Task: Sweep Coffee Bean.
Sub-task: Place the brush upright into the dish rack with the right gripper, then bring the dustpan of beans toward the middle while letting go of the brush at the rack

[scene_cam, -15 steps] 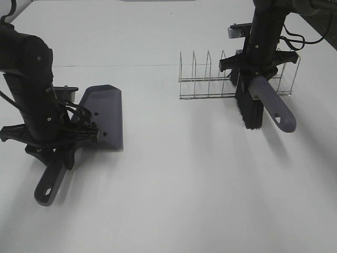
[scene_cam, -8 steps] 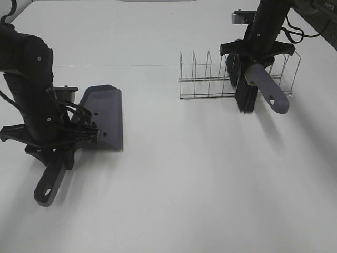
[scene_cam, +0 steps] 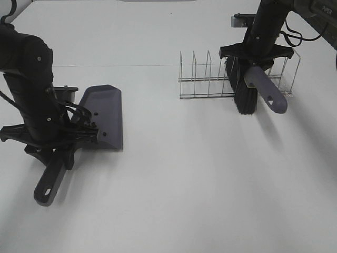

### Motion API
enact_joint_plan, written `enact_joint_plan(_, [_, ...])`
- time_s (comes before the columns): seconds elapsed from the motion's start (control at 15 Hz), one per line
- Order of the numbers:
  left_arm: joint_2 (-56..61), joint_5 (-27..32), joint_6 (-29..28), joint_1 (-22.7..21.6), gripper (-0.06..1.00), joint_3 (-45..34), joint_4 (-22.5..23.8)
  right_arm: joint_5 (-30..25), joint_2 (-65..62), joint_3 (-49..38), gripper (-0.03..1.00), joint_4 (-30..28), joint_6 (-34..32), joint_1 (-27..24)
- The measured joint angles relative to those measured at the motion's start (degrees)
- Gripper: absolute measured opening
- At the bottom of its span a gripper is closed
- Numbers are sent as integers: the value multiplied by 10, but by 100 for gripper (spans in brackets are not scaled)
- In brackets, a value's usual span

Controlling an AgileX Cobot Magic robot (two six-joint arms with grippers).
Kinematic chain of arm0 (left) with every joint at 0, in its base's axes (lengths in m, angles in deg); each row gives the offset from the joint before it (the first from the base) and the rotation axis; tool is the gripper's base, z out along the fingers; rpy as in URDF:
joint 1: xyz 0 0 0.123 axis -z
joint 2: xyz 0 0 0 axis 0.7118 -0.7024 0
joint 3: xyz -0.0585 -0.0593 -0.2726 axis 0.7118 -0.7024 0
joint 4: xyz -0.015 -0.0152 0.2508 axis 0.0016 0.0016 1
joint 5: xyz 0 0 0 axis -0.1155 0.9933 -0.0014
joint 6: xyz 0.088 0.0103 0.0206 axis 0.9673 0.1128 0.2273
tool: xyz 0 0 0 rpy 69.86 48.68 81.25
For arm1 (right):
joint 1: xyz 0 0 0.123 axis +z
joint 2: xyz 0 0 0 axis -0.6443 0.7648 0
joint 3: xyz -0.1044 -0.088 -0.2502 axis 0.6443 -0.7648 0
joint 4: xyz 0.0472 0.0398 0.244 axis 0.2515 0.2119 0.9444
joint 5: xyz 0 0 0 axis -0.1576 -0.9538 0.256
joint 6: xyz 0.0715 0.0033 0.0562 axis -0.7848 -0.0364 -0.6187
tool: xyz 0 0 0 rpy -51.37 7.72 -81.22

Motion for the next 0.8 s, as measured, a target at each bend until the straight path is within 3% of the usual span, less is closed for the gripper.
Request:
enact_joint_plan(0.07, [0, 0, 0, 0, 33, 0, 0, 0, 0, 2, 49, 17, 0, 0])
enact_joint_plan(0.13, [0, 0, 0, 0, 33, 0, 0, 0, 0, 3, 57, 25, 0, 1])
enact_joint_plan(0.2, [0, 0, 0, 0, 33, 0, 0, 0, 0, 5, 75, 46, -1, 2])
enact_joint_plan(0.27, [0, 0, 0, 0, 33, 0, 0, 0, -1, 5, 86, 60, -1, 2])
enact_joint_plan(0.4, [0, 0, 0, 0, 33, 0, 0, 0, -20, 5, 93, 69, -2, 2])
enact_joint_plan(0.8, [0, 0, 0, 0, 33, 0, 0, 25, -138, -30, 94, 25, 2, 0])
